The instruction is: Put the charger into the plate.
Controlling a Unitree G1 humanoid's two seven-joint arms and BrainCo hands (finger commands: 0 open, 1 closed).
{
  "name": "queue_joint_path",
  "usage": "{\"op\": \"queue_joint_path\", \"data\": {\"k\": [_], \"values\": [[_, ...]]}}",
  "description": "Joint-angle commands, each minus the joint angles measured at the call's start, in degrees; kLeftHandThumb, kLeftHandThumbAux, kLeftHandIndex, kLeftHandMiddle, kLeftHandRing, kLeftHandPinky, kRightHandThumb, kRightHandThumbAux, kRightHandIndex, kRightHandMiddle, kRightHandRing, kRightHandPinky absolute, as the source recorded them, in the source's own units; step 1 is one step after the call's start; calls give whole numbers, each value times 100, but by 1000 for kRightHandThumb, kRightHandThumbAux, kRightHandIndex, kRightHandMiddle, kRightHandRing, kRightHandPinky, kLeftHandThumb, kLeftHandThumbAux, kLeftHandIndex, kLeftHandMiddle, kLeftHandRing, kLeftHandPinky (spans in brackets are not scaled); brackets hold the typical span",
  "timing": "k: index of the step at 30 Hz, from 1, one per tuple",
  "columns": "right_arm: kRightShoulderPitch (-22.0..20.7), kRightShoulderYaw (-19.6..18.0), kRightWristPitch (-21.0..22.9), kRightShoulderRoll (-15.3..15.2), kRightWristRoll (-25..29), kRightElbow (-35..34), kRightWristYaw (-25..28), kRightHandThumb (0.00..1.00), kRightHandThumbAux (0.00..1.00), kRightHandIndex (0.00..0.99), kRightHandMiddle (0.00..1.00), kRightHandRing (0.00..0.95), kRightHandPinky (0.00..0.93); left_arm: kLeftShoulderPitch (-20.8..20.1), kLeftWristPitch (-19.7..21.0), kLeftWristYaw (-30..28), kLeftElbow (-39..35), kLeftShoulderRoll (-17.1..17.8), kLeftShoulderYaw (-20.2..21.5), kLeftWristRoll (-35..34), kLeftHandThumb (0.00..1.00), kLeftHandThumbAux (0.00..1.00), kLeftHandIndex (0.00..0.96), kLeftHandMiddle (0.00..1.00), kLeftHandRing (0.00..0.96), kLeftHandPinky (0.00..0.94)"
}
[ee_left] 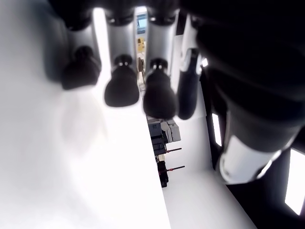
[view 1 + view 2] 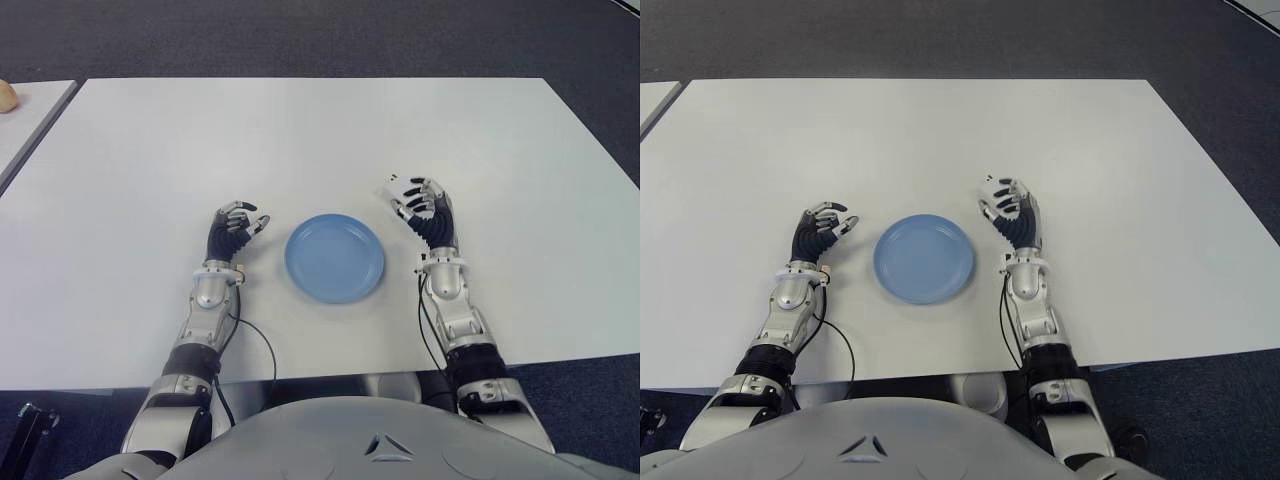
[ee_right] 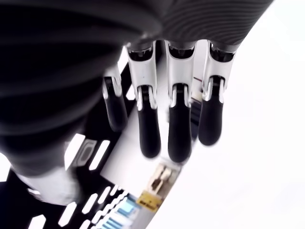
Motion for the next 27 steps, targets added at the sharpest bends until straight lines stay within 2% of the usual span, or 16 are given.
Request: {"op": "queue_joint_path", "data": {"k": [1, 5, 13, 19, 27], "values": [[-366, 80, 162, -134, -258, 428, -246, 481, 497, 6, 36, 49, 91, 144, 95, -60, -2, -22, -26, -7, 707, 718, 438, 793, 796, 799], [-653, 108, 215, -201, -282, 723, -326, 541, 400, 1, 7, 10, 19, 174, 111, -53, -64, -26, -28, 2, 707, 718, 438, 792, 796, 806], [-1270, 213, 625, -292, -421, 1173, -412, 592, 248, 0, 0, 0, 0, 198, 105, -22, -109, -17, -30, 38, 707, 719, 437, 785, 787, 791], [-1682, 383, 975, -359, -577, 1753, -461, 575, 190, 0, 0, 0, 0, 204, 78, -2, -117, -14, -35, 59, 707, 718, 437, 784, 785, 790], [-2397, 711, 1203, -448, -714, 3169, -567, 560, 160, 0, 0, 0, 0, 217, 99, 39, -133, -19, -24, 74, 707, 718, 438, 785, 784, 786]]}}
